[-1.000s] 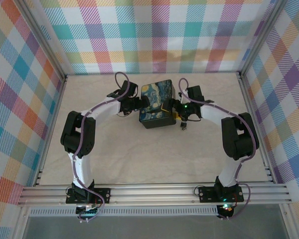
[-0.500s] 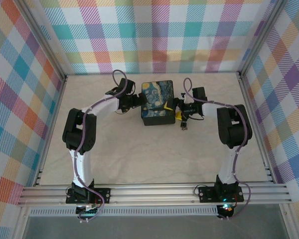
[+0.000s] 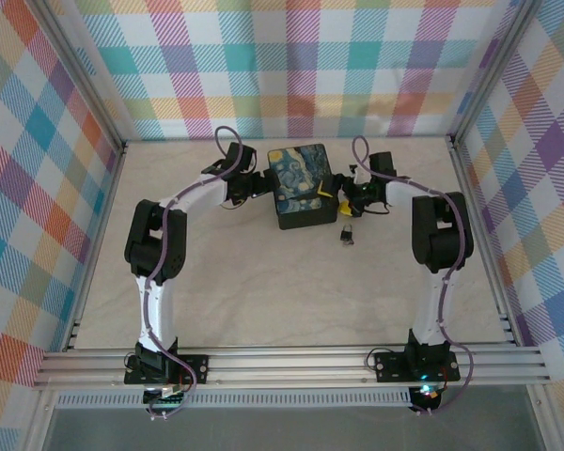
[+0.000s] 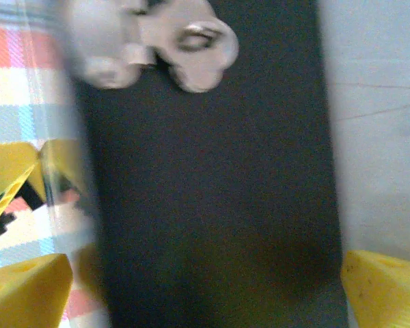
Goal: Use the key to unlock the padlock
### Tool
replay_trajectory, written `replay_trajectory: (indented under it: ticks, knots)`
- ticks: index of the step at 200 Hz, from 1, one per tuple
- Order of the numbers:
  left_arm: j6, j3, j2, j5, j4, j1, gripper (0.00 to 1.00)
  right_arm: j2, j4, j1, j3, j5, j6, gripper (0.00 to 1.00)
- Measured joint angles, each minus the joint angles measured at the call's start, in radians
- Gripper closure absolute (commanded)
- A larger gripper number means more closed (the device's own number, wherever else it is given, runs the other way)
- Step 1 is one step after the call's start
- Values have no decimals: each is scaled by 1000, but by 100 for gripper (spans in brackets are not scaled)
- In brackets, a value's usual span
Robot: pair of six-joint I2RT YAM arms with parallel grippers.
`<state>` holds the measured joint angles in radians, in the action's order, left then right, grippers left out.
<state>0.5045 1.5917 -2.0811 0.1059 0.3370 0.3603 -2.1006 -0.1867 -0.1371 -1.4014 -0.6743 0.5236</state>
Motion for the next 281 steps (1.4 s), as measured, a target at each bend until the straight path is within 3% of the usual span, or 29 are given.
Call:
replay_trajectory:
  ticks: [105,154,192,234,281]
  knots:
    - [-45,-20,45,-48,51,-3,0,111,8,30,81,138,-3,0]
    - [-127,-145,191,-162,105,-25,0,334,-3,32,218,306,-89,0]
    - [-163,-302,356,-298,97,-119,0,534,6,34,371,479,-179,0]
    - [-318,-690,529,-517,-236,-246,0,748,224,39,682,684,-298,0]
    - [-383,-909,502,-534,-533,-265,0,700,412,40,778,794,-404,0]
